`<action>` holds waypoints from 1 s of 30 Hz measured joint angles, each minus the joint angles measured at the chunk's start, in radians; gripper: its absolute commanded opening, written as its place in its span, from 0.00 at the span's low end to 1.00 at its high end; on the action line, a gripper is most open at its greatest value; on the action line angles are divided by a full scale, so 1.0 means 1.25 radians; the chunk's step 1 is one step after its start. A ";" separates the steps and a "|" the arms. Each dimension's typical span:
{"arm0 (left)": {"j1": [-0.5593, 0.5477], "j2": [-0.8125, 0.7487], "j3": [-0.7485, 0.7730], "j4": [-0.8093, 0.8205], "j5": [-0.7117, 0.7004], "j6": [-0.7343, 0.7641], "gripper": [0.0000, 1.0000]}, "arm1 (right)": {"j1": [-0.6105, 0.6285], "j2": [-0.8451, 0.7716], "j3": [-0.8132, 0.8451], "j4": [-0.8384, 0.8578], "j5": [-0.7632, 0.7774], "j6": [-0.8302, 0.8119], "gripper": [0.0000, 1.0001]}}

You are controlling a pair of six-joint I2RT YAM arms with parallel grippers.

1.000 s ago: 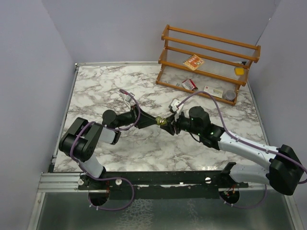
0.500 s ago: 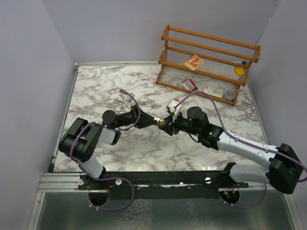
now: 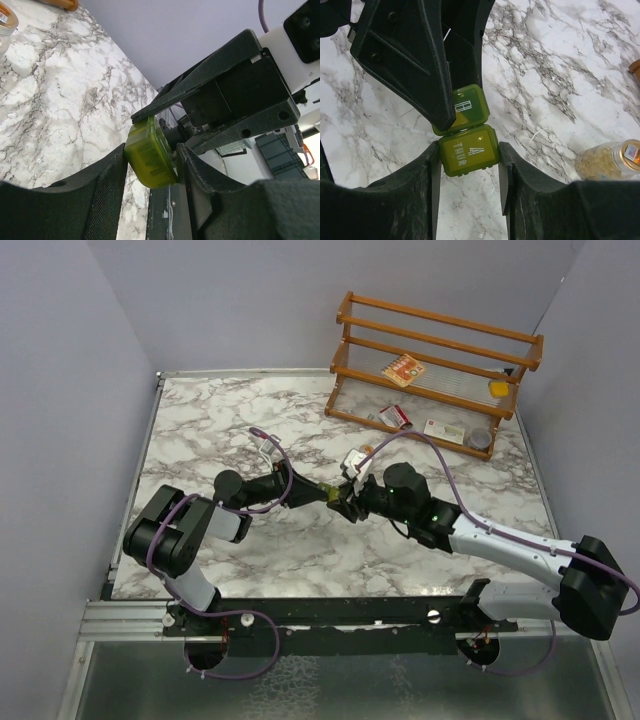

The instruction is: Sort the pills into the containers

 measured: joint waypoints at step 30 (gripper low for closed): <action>-0.034 -0.327 0.094 -0.692 -0.172 0.433 0.00 | 0.018 0.045 0.035 0.039 0.077 -0.039 0.35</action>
